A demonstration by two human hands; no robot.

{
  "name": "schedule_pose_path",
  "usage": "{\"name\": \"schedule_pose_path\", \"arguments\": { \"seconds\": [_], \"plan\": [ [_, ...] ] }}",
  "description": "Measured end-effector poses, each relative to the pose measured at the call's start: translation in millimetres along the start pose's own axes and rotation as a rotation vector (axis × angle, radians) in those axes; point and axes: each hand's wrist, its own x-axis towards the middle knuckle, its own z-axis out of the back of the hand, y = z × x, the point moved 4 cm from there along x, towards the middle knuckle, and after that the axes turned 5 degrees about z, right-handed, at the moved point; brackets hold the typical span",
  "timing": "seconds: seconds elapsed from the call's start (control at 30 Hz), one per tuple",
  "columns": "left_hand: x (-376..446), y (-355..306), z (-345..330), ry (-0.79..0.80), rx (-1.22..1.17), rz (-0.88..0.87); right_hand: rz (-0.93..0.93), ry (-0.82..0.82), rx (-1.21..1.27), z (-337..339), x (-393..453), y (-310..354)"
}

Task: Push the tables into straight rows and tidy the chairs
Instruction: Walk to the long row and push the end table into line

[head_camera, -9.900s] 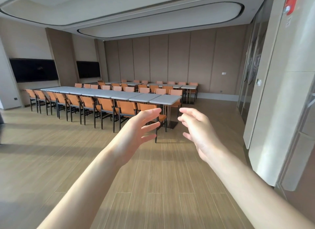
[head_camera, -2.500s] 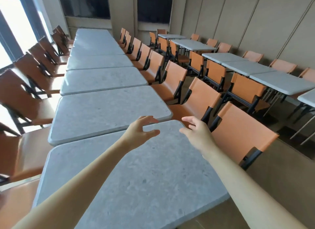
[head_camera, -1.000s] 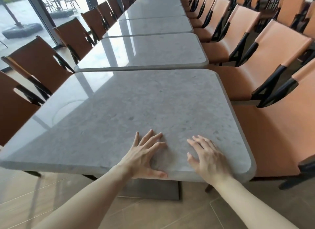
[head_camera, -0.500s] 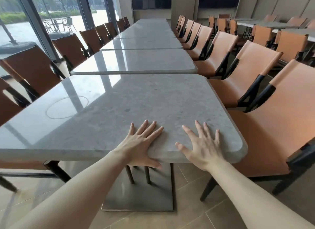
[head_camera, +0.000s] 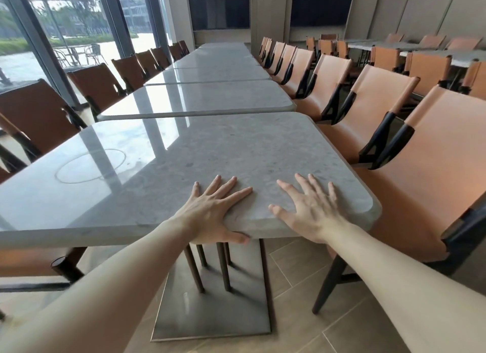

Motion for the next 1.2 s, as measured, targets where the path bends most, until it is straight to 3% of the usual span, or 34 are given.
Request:
{"name": "schedule_pose_path", "arguments": {
  "seconds": [1.03, 1.2],
  "plan": [
    [11, 2, 2, 0.017, -0.046, 0.009, 0.029, -0.058, -0.073, 5, 19, -5],
    [11, 5, 6, 0.004, -0.153, 0.020, 0.022, -0.064, -0.059, 5, 18, -5]
  ]
}}
